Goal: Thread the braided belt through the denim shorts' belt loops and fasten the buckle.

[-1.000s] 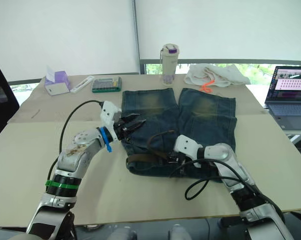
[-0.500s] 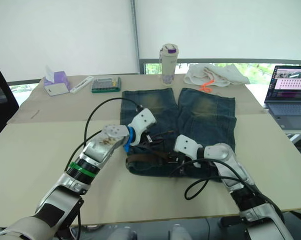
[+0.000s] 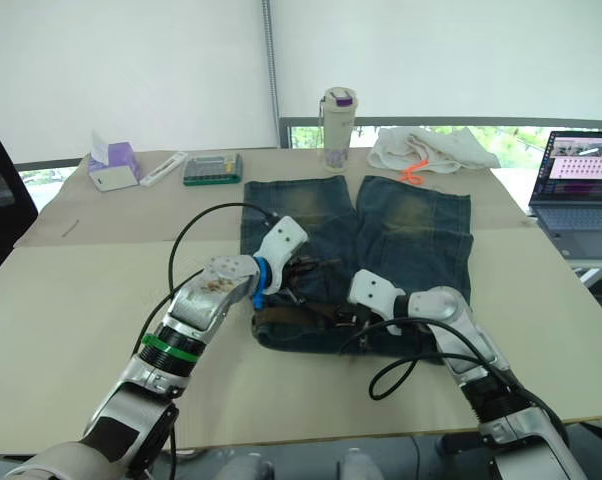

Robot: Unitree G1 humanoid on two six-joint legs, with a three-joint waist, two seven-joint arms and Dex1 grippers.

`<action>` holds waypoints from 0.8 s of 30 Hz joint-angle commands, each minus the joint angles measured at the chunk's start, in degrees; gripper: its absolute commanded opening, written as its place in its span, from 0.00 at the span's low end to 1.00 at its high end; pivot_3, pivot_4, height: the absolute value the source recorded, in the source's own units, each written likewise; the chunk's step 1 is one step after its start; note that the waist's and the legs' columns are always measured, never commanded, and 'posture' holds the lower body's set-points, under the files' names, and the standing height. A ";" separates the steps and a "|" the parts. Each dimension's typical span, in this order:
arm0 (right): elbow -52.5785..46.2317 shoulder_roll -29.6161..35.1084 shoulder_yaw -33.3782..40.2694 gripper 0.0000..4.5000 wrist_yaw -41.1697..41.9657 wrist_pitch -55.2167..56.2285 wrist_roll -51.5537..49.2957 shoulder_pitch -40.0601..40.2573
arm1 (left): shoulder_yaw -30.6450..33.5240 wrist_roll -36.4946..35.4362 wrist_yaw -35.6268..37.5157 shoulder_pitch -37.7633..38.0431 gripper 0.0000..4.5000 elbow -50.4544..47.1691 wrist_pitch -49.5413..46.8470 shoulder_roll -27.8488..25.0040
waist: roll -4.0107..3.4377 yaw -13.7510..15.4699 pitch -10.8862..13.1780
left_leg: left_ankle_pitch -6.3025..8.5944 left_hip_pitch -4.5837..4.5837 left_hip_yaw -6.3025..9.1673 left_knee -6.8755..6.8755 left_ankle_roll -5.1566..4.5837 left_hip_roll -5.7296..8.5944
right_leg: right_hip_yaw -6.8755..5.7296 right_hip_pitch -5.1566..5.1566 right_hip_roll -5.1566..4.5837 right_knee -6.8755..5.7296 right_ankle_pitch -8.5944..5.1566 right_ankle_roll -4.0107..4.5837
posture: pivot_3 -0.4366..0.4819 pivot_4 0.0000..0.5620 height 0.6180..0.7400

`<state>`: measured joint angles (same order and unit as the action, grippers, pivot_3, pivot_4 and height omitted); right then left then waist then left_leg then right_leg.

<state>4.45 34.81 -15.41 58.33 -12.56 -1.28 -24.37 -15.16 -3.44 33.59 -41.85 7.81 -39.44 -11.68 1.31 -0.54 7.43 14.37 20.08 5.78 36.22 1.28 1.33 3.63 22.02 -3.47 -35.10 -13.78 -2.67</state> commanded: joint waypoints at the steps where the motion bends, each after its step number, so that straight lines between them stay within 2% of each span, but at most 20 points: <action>1: 3.69 0.60 -2.31 0.00 -0.09 -3.46 2.34 2.41 | 4.77 -2.19 -2.14 0.57 0.02 -3.70 2.90 0.97 | 0.00 0.00 0.00 | 0.00 0.00 0.00 0.00 0.00 0.00 | 0.00 0.00 0.00 0.00 0.00 0.00 | 0.48 0.27 1.00; 5: 3.40 0.32 -2.47 0.00 -0.19 -3.65 2.28 2.68 | 11.51 -10.50 0.05 2.74 0.02 -6.56 6.95 4.63 | 0.00 0.09 0.00 | 0.00 0.00 0.00 0.00 0.00 -0.02 | 0.00 0.00 -0.02 0.01 0.01 0.01 | 0.48 0.27 1.00; 9: 3.35 -0.09 -2.87 0.00 -0.31 -3.63 2.35 2.94 | 17.60 -21.42 3.49 4.32 0.02 -9.24 2.64 7.14 | 0.00 -0.03 0.00 | 0.00 0.00 0.00 0.02 0.00 -0.01 | 0.00 -0.01 -0.03 0.00 0.01 0.02 | 0.48 0.27 1.00; 12: 3.30 -0.37 -3.08 0.00 -0.43 -3.72 2.44 3.01 | 19.73 -26.64 4.67 4.99 0.02 -10.25 0.18 7.42 | -0.01 -0.26 -0.01 | 0.00 -0.01 -0.01 0.01 0.00 -0.03 | 0.00 -0.01 0.00 -0.01 0.01 0.01 | 0.48 0.27 1.00; 14: 3.20 -0.43 -3.14 0.00 -0.48 -3.77 2.45 3.06 | 17.15 -23.99 4.40 5.68 0.02 -9.94 -0.67 4.24 | 0.00 -0.27 -0.02 | 0.00 -0.02 -0.01 0.02 0.00 -0.03 | 0.00 -0.01 0.00 -0.01 0.01 0.01 | 0.48 0.27 1.00; 16: 2.91 -0.40 -3.02 0.00 -0.60 -3.95 2.26 3.21 | 11.90 -17.21 4.71 6.88 0.02 -9.22 3.45 -0.55 | -0.02 -0.36 -0.04 | 0.00 -0.07 -0.01 0.01 0.00 -0.02 | 0.01 -0.04 0.01 -0.02 0.01 0.01 | 0.48 0.27 1.00; 19: 2.89 -0.26 -2.97 0.00 -0.70 -3.86 2.34 3.41 | 9.93 -13.69 3.08 6.43 0.02 -7.77 6.60 -2.82 | -0.02 -0.17 -0.04 | 0.00 -0.10 -0.02 -0.01 0.00 -0.02 | 0.03 -0.04 0.03 -0.02 0.01 0.02 | 0.48 0.27 1.00; 20: 2.76 -0.22 -2.94 0.00 -0.74 -3.92 2.34 3.61 | 8.27 -12.15 3.40 6.03 0.13 -7.98 6.43 -4.14 | 0.01 -0.08 -0.03 | 0.00 -0.10 -0.02 0.00 0.00 -0.02 | 0.03 -0.05 0.02 -0.02 0.01 0.02 | 0.48 0.27 1.00; 22: 2.55 -0.18 -2.93 0.00 -0.76 -4.01 2.32 3.84 | 6.93 -10.69 3.53 5.56 0.26 -8.15 6.74 -5.04 | 0.04 -0.10 -0.05 | 0.00 -0.09 -0.01 0.01 0.00 -0.02 | 0.02 -0.06 0.01 0.00 0.01 0.03 | 0.48 0.27 1.00; 24: 2.50 -0.08 -2.98 0.00 -0.68 -4.08 2.34 3.82 | 7.34 -9.69 1.61 3.75 0.44 -6.11 5.48 -5.07 | 0.05 -0.10 -0.05 | 0.00 -0.09 -0.02 0.00 0.00 -0.02 | 0.02 -0.05 0.01 0.00 0.01 0.02 | 0.48 0.27 1.00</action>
<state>3.92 34.10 -15.23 56.98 -12.70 -1.28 -23.49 -8.20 -14.26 36.42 -35.56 1.56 -34.88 -16.66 1.35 -0.64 7.38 14.37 19.99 5.77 36.22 1.29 1.30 3.65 21.97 -3.46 -35.09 -13.77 -2.64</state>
